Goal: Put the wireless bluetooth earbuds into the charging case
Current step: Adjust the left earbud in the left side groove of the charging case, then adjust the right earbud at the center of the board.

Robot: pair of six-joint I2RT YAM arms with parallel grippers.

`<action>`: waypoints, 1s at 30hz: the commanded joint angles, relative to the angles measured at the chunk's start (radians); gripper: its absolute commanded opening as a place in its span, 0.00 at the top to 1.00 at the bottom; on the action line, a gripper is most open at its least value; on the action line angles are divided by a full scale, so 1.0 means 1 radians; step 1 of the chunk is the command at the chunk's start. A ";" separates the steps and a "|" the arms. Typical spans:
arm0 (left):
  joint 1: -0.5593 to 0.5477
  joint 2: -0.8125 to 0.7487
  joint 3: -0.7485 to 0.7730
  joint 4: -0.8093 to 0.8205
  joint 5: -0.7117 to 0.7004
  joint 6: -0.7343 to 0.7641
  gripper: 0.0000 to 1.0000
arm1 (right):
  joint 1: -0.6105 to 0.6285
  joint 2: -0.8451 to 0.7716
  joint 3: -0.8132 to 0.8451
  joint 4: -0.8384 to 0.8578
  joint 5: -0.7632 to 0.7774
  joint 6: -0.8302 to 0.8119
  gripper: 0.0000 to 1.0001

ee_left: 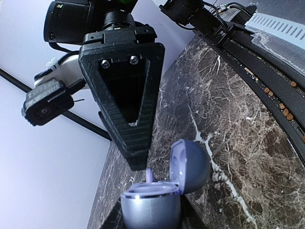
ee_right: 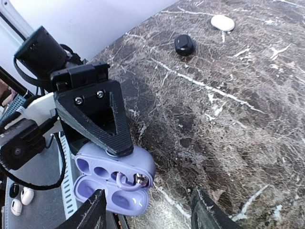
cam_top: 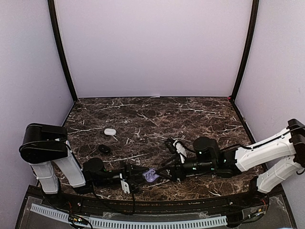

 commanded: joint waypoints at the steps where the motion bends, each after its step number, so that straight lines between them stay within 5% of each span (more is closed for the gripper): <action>1: 0.000 -0.013 -0.005 0.211 0.015 -0.009 0.98 | -0.032 -0.074 -0.061 0.076 0.004 0.028 0.42; 12: 0.001 -0.027 0.003 0.211 0.037 -0.072 0.98 | -0.129 -0.334 -0.139 -0.198 0.275 0.072 0.54; 17: 0.031 -0.046 -0.002 0.202 0.149 -0.220 0.98 | -0.228 -0.418 -0.103 -0.438 0.393 0.099 0.61; 22: 0.090 -0.086 0.022 0.099 0.294 -0.338 0.98 | -0.407 -0.471 -0.061 -0.610 0.343 0.075 0.62; 30: 0.143 -0.091 0.076 -0.013 0.497 -0.481 0.98 | -0.671 -0.436 -0.062 -0.648 0.195 0.071 0.63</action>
